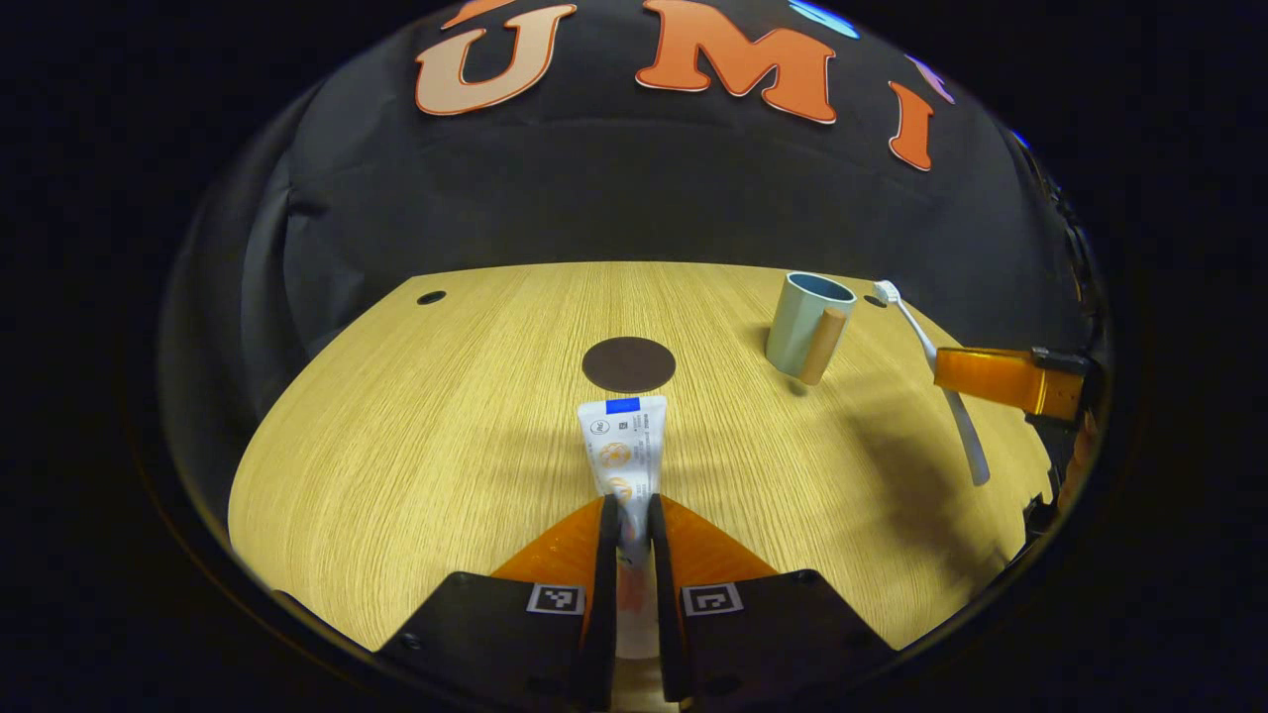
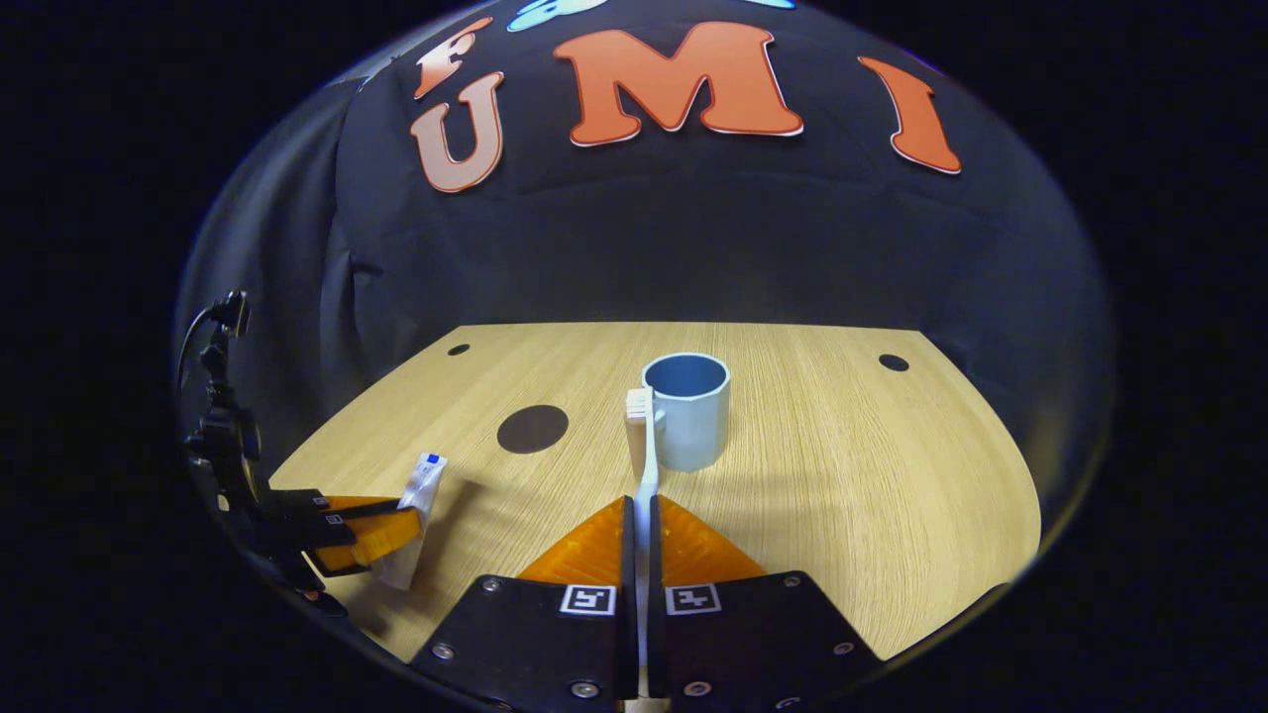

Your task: Put the toothbrush and toothpaste on the desktop into the cup, then pick up the cup and place it on the coaster on the desktop.

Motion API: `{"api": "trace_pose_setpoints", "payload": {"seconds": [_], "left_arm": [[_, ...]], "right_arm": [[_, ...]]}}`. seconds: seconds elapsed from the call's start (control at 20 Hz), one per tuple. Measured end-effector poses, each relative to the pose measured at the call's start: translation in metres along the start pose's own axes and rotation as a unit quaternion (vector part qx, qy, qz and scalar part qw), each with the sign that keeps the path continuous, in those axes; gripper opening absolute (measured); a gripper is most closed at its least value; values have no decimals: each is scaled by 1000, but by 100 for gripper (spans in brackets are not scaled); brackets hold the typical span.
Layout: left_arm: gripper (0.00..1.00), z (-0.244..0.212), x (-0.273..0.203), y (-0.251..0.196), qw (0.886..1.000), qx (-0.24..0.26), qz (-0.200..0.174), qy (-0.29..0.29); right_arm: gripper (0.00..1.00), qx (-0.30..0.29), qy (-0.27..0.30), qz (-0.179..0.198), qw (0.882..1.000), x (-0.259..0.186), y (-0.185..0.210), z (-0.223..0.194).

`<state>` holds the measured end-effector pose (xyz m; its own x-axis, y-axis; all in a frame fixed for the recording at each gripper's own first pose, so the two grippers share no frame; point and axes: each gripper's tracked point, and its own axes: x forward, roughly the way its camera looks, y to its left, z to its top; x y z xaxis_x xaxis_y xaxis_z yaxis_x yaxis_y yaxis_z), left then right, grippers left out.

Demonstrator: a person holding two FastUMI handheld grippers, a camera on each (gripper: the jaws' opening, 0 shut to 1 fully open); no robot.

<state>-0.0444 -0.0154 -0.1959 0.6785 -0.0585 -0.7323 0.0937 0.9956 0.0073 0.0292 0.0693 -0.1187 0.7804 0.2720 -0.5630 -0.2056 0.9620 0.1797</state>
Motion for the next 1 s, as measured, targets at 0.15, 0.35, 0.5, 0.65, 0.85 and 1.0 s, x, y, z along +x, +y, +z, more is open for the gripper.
{"api": "trace_pose_setpoints", "payload": {"seconds": [0.15, 0.35, 0.5, 0.65, 0.85, 1.0], "left_arm": [[22, 3, -2, 7, 1000, -4, 6, -8], [22, 8, -9, 12, 1000, -11, 13, -18], [22, 8, -11, 16, 1000, -12, 17, -23], [22, 11, -13, 21, 999, -14, 20, -27], [22, 12, -17, 23, 999, -16, 24, -33], [22, 13, -19, 24, 999, -18, 31, -36]], "right_arm": [[4, -6, -23, 2, 1000, 6, 0, 19], [4, -3, -64, -9, 998, 18, -7, 46], [4, 9, -97, -4, 995, 27, -8, 69], [4, 16, -124, -8, 992, 39, -14, 84], [4, 25, -155, -4, 988, 54, -15, 103], [4, 14, -170, -1, 985, 67, -14, 117]]}}
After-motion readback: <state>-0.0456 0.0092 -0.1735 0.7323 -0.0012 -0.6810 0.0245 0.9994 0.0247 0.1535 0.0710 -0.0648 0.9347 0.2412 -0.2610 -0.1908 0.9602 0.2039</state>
